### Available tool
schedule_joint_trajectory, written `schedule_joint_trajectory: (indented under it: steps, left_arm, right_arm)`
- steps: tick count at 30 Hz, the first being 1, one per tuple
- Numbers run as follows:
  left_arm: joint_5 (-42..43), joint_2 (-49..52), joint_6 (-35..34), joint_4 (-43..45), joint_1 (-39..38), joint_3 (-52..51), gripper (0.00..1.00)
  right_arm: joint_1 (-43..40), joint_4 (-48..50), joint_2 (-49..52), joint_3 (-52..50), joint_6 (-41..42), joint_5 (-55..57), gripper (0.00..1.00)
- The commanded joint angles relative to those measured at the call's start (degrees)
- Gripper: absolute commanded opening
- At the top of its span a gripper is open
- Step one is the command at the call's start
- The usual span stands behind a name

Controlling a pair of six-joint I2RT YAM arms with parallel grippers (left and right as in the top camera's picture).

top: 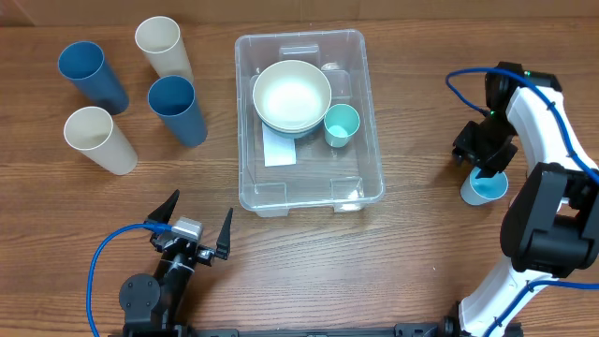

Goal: Pack container
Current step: 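Move the right gripper to the light-blue cup and grasp it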

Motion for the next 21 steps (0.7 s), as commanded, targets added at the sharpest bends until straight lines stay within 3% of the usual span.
schedule_joint_trajectory:
  steps: [1,3,4,5,12,21]
  left_arm:
    - [0.83,-0.5,0.46,0.02,0.46,-0.2,1.0]
    - [0.83,-0.5,0.46,0.02,0.46,-0.2,1.0]
    - [0.83,-0.5,0.46,0.02,0.46,-0.2,1.0]
    - [0.83,-0.5,0.46,0.02,0.46,-0.2,1.0]
    - [0.81,-0.5,0.46,0.04,0.46,-0.2,1.0]
    - [0.81,-0.5,0.46,0.02,0.46,-0.2,1.0]
  right_arm:
    - [-0.17,3.65,-1.53,-3.56,0.31,0.17,0.37]
    - [-0.17,5.64,-1.53,-5.49,0.42,0.15,0.21]
    - [-0.17,6.43,-1.53,-6.1,0.61,0.15,0.07]
    - [-0.17,6.58,-1.53,-6.14,1.2,0.15,0.04]
    - [-0.15,6.45,-1.6,-2.58,1.4,0.13,0.04]
    - [4.44,-11.28,-1.62,29.94,-1.66,-1.84,0.04]
